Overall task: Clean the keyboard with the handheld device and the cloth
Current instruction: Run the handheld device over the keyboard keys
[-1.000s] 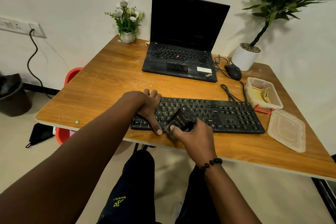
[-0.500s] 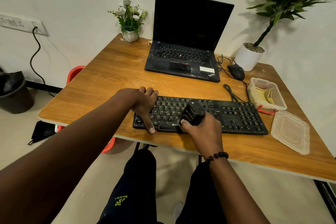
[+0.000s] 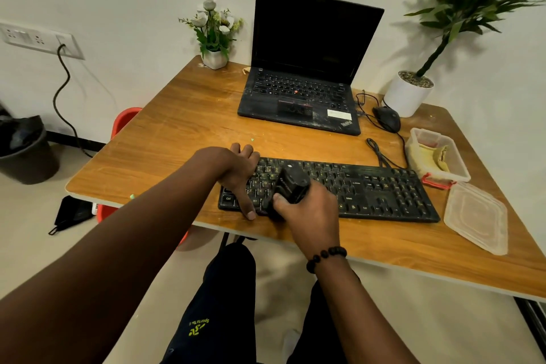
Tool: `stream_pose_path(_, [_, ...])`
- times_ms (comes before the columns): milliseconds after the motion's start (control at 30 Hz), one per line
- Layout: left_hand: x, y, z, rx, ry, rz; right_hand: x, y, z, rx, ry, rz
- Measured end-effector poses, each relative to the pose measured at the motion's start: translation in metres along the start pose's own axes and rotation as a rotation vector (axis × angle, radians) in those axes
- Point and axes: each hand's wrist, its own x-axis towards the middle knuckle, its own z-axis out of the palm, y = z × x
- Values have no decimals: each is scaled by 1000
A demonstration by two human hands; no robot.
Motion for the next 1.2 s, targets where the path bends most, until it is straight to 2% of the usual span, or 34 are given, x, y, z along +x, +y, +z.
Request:
stream_pose_path(33, [-1,0,0,-6,4,0,-1,0,0,-18,20,-6])
stream_pose_path(167, [-2,0,0,-15,3,4,-1,-5,-4,-44,-98,-32])
stream_pose_path(267, [-1,-1,2,-17,9,5,4,-4,0,-79,23,-31])
stream_pose_path(333, [-2,-1,2,-21,15,6,3,-7,6,-131,-10,-23])
stream_pose_path(433, [-2,-1,1,-28,12,7,5,-11,6,-30,-142,-7])
stream_pose_path(533, [0,-2,4,-33,12,3,8,-9,0,57,-37,10])
stream_pose_path(567, [-1,-3,5,-35,13,3,8,-7,-3,44,-48,11])
stream_pose_path(667, [0,-3,4,-28,5,2,8,-3,-10,99,-284,57])
stream_pose_path(733, [2,-3,4,-29,-9,-2,12,0,-18,212,-260,86])
stream_pose_path(800, [2,-4,4,-38,-15,-6,17,3,-21,109,-111,33])
stream_pose_path(833, [1,-4,3,-36,-18,-7,17,3,-21,34,-98,3])
stream_pose_path(967, [2,-2,2,-22,-16,-12,19,1,-23,-14,-294,-73])
stream_pose_path(1067, [3,-2,4,-43,-11,-18,29,5,-29,-16,-257,-82])
stream_pose_path(1133, [3,-2,4,-46,-16,-20,36,6,-29,-136,-244,-98])
stream_pose_path(1200, [3,-2,3,-46,-21,-15,47,5,-30,-262,-111,-126])
